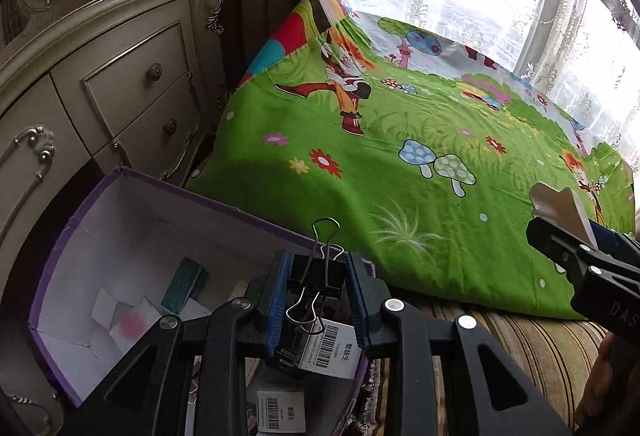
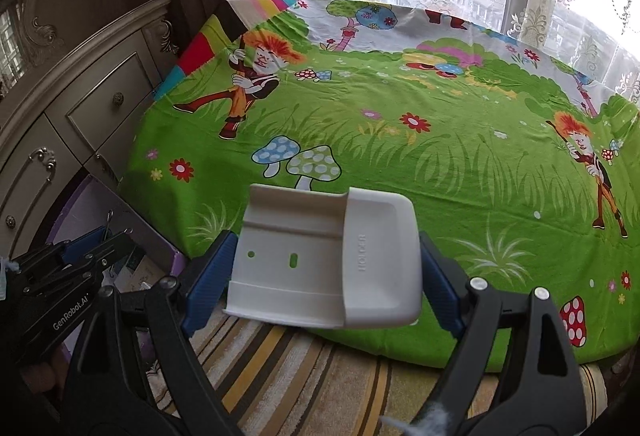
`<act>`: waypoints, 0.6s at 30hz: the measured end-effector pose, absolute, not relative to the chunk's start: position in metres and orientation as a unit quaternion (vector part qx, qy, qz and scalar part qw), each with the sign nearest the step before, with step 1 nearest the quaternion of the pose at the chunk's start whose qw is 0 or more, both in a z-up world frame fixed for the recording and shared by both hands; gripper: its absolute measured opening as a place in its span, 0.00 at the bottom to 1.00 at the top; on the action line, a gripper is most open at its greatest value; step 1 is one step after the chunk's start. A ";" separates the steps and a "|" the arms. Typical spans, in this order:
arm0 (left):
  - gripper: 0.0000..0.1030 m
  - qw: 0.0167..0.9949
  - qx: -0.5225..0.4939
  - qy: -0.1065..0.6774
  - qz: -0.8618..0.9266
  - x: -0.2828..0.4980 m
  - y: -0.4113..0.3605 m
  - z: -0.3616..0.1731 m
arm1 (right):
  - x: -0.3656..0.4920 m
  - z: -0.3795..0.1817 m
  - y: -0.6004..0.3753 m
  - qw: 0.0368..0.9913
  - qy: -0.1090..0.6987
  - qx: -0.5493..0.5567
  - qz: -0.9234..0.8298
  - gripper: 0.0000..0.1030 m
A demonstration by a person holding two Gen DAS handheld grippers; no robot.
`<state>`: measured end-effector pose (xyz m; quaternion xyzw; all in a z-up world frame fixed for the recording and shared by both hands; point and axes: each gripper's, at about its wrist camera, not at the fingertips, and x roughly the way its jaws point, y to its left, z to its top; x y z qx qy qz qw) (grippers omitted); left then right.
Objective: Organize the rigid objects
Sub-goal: 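Carry the holder and clip into the storage box and open both tools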
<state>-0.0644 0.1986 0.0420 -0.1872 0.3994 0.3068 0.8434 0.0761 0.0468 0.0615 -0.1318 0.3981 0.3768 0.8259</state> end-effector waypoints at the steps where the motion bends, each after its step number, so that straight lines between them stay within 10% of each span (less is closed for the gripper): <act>1: 0.29 0.842 -0.190 0.397 0.312 -0.072 0.202 0.042 | 0.069 0.062 0.051 0.821 0.398 -0.135 0.385 0.86; 18: 0.29 0.808 -0.241 0.374 0.386 -0.163 0.252 0.021 | -0.038 0.053 0.130 0.743 0.394 -0.212 0.498 0.86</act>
